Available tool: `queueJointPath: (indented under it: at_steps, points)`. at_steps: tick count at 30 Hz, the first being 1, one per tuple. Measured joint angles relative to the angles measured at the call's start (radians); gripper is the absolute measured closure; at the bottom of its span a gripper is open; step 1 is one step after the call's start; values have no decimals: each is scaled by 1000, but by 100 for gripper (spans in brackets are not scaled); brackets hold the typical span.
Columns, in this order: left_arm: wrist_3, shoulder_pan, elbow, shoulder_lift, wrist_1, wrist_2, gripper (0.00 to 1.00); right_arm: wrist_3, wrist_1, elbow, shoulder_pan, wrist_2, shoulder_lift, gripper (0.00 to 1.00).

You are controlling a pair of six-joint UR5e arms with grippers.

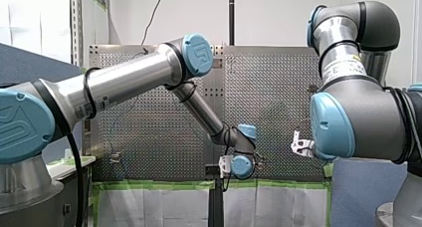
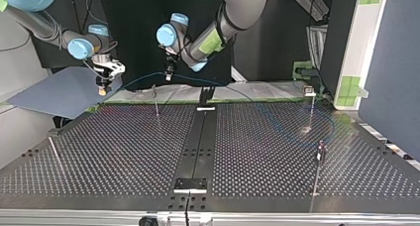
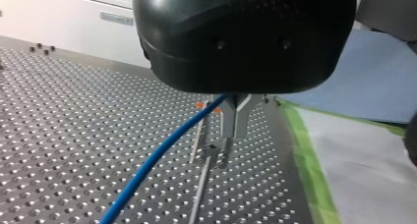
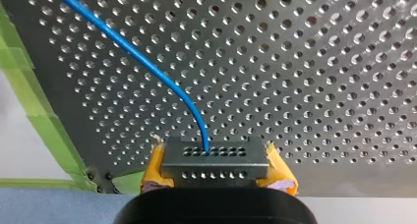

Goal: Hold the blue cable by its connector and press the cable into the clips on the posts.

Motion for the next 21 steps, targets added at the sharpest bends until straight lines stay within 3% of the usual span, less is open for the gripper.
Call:
queueJointPath:
  at_steps: [11,21]
  points:
    - [-6,22,110,-31,-34,12,100,-1,15,-20,-19,-18,2,100]
    - [-7,46,187,-52,-36,24,100,-21,17,-21,-7,-22,8,100]
